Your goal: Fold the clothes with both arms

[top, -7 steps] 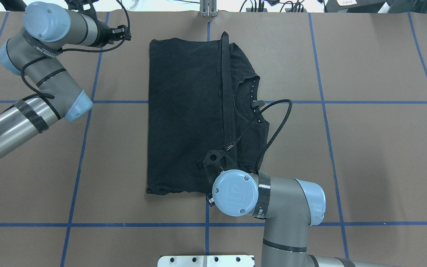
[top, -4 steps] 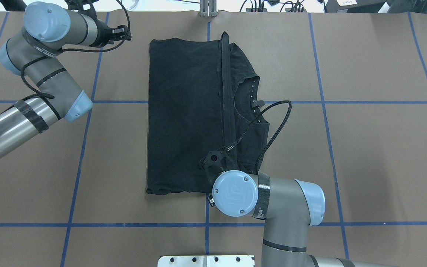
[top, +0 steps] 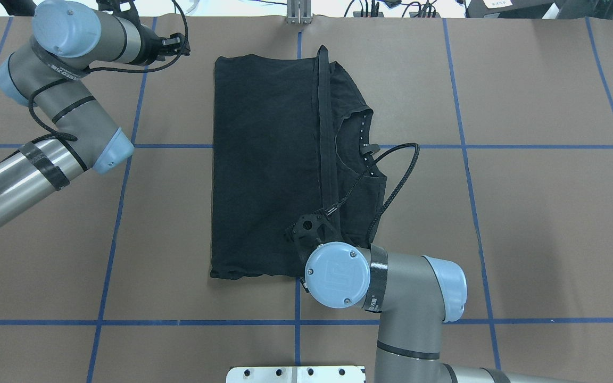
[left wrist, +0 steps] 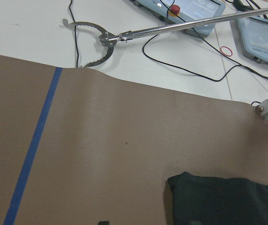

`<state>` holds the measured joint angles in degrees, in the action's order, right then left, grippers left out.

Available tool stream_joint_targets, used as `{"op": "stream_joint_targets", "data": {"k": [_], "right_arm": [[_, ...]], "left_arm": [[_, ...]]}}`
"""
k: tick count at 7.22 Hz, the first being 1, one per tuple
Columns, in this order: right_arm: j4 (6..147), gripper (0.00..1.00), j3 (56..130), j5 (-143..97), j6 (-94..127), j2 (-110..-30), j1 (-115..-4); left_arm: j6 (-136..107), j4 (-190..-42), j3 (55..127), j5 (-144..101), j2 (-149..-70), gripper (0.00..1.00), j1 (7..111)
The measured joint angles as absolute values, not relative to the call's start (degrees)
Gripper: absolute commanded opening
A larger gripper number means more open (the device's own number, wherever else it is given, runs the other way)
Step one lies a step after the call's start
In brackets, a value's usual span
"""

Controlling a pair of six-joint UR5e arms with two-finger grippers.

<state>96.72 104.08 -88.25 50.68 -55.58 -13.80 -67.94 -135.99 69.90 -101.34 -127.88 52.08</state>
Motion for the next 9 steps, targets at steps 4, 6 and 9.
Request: {"op": "stream_joint_targets", "data": {"k": [4,6,9], "right_arm": [[100.7,0.0,111.2,-88.5,54.1,-62.5,-14.0],[100.8,0.0,112.2,-86.7,62.3,-64.9,-10.0],[100.7,0.7,112.6,-86.5,64.4,-65.1,-10.2]], "left_arm": [[-67.9,-135.0,70.8,-101.3,-127.9,0.65,52.0],[-67.9,-133.5,71.8,-101.3,-127.9,0.65,52.0],[-67.9,-132.8,72.2,-101.3,-127.9,0.65,51.9]]}}
